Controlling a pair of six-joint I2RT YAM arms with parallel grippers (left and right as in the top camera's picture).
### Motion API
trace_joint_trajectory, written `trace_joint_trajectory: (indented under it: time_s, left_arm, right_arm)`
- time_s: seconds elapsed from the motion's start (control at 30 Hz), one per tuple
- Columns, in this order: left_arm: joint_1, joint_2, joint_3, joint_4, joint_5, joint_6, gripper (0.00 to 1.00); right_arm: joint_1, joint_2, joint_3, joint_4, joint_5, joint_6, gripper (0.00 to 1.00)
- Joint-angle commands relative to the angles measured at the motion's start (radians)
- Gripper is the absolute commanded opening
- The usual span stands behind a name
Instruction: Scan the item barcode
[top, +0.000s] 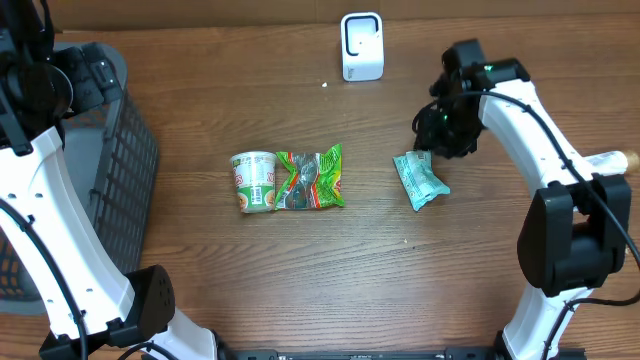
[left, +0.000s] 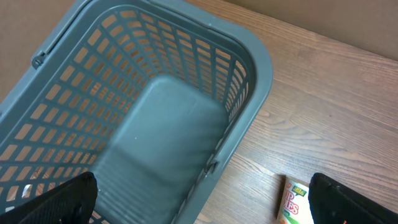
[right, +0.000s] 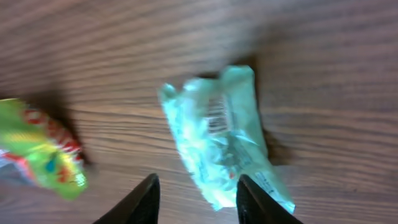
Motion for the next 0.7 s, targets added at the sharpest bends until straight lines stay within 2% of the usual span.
trace_joint_trajectory:
  time_s: [0.0,0.2,0.27,0.5,0.57,0.67]
  left_arm:
    - [-0.002,0.004,0.002,0.001,0.001,0.015,1.0]
    - [-0.002,0.004,0.002,0.001,0.001,0.015,1.0]
    - [-0.002,0.004,0.002,0.001,0.0,0.015,1.0]
    - [-0.002,0.004,0.002,0.001,0.001,0.014,1.0]
    - [-0.002,0.004,0.002,0.001,0.0,0.015,1.0]
    - [-0.002,0.004,0.002,0.001,0.001,0.015,1.0]
  right_arm:
    - [-0.006,0.017,-0.08,0.061,0.019,0.023,0.4]
    - [0.005,0.018,-0.248,0.283,-0.013,0.021,0.3]
    - [0.01,0.018,-0.284,0.375,-0.015,-0.034,0.27]
    - [0.023,0.017,-0.296,0.684,-0.085,-0.39,0.27]
    - [0.024,0.003,-0.264,0.665,-0.099,-0.424,0.29]
    - [0.023,-0.04,-0.189,0.546,-0.122,-0.423,0.4]
